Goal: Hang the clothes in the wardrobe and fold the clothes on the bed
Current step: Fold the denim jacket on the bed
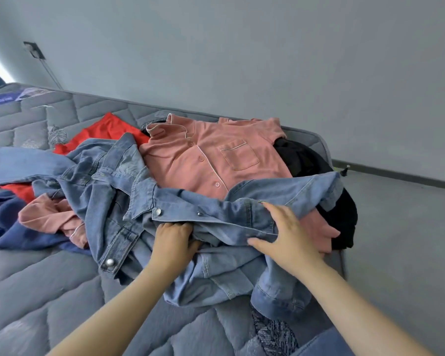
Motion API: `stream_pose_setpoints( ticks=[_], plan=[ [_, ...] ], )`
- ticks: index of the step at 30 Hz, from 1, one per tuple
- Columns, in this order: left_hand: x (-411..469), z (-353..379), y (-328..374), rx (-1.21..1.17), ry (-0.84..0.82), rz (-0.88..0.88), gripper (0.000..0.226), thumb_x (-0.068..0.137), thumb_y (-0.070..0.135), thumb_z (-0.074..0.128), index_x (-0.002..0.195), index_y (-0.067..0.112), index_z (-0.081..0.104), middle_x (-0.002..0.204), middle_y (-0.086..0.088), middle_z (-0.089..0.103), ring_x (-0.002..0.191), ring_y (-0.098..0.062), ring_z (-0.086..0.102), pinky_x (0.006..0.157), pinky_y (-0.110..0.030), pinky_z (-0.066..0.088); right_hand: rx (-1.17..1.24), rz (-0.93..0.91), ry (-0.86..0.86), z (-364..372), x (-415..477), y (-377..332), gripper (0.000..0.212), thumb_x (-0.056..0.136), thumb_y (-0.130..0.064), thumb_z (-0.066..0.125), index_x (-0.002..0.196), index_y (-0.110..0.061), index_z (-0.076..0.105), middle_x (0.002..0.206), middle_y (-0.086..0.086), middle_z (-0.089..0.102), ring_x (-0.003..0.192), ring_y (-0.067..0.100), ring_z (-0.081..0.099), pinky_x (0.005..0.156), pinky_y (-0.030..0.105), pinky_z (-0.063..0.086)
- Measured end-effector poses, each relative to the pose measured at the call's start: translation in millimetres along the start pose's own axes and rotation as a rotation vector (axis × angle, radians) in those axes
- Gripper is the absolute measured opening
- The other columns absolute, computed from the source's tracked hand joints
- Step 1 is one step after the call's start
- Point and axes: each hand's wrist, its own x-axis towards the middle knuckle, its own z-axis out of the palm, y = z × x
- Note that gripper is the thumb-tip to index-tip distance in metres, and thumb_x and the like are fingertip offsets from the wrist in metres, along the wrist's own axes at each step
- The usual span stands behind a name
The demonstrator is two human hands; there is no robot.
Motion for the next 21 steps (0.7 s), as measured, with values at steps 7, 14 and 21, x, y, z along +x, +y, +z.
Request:
stream_pose_setpoints(
  ticks=[7,14,21],
  plan=[
    [-34,-18,5,-0.037,0.038,0.049,0.034,0.071,0.025,0.079,0.067,0.017,0.046,0.063,0.002,0.054,0.07,-0.031,0.053,0.066,-0.038,0.04,0.034,-0.103,0.066,8,22,-23,0.019,0.089,-0.025,0.056,0.076,-0.011,0.057,0.09,0.001,0.062,0.083,0.022,0.057,0.069,0.038,0.043],
    [-31,-24,21,-0.043,0.055,0.19,0.027,0.079,0.037,0.071,0.075,0.019,0.052,0.069,0.01,0.053,0.073,-0.019,0.044,0.072,-0.031,0.035,0.391,0.741,0.137,-39,24,46,0.034,0.093,-0.027,0.046,0.062,-0.011,0.046,0.065,0.008,0.049,0.069,0.026,0.048,0.067,0.035,0.034],
    [-38,-15,18,0.042,-0.027,0.275,0.035,0.07,0.035,0.077,0.067,0.019,0.046,0.061,0.008,0.053,0.062,-0.017,0.043,0.063,-0.028,0.034,-0.076,0.294,0.162,-26,30,-1,0.035,0.091,-0.029,0.052,0.119,-0.009,0.055,0.117,0.01,0.059,0.106,0.03,0.055,0.087,0.042,0.045]
  ],
)
